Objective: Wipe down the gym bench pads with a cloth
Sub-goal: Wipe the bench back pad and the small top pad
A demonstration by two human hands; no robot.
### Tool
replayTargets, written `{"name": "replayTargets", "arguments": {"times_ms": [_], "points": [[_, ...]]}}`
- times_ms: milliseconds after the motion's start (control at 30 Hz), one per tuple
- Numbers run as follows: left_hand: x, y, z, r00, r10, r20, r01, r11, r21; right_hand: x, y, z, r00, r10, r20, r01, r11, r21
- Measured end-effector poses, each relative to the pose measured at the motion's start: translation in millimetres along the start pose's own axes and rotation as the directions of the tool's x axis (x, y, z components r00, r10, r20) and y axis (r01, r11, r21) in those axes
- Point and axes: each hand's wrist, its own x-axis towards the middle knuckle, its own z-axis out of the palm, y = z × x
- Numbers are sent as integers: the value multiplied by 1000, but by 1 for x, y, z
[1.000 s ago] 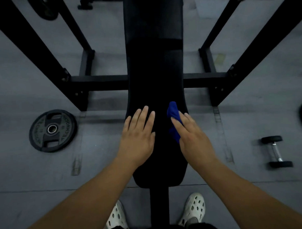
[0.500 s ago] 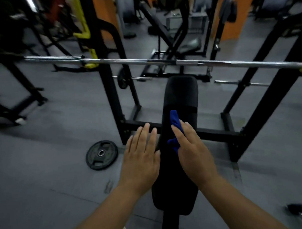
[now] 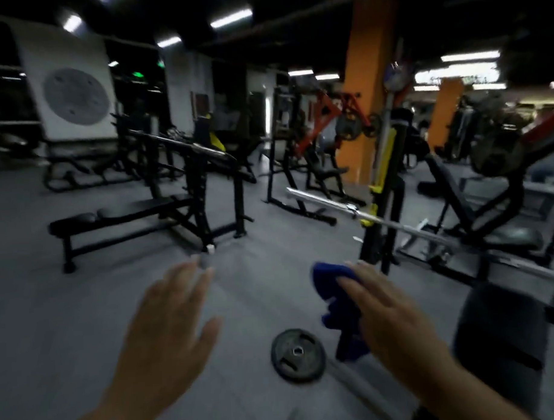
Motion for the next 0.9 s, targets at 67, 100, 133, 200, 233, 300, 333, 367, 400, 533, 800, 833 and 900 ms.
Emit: {"name": "replayTargets", "arguments": {"times_ms": [67,100,133,200,233,300,333,367,400,533,800,833,900], "points": [[-18,-69,-29,994,-101,-38,103,992,72,39,-6,-18,989,-144,34,148,978,-144],[-31,-89,-38,992,-127,-25,128,988,87,62,-15,-20,974,-209,93,225,948,-224],[-40,-98,-46,991,-135,-6,135,986,93,81,-37,-15,956,-260,137,289,916,-278],[-64,-105,-56,981,-192,17,189,975,113,103,-100,9,927,-341,158,374,875,-308],[-77,-110,-60,971,-238,29,232,963,134,106,-129,27,934,-331,135,356,891,-282],[-106,-120,-68,950,-310,51,298,940,168,104,-183,56,949,-295,114,312,931,-189],[-121,-122,-71,944,-324,61,309,934,179,97,-203,69,949,-288,130,306,940,-152],[-133,-121,-75,940,-334,67,317,931,182,88,-218,78,949,-286,133,299,950,-93],[-145,-119,-80,933,-350,80,331,925,186,77,-232,84,954,-279,113,281,960,-1],[-191,-117,-100,915,-388,110,351,900,259,35,-272,107,939,-339,58,323,926,196],[-256,-126,-99,874,-456,166,376,853,362,4,-310,168,893,-427,143,370,876,309],[-259,-130,-98,869,-467,165,383,845,374,6,-315,174,893,-426,146,363,873,326],[-266,-139,-98,851,-499,163,408,824,394,13,-324,186,890,-426,162,350,867,356]]}}
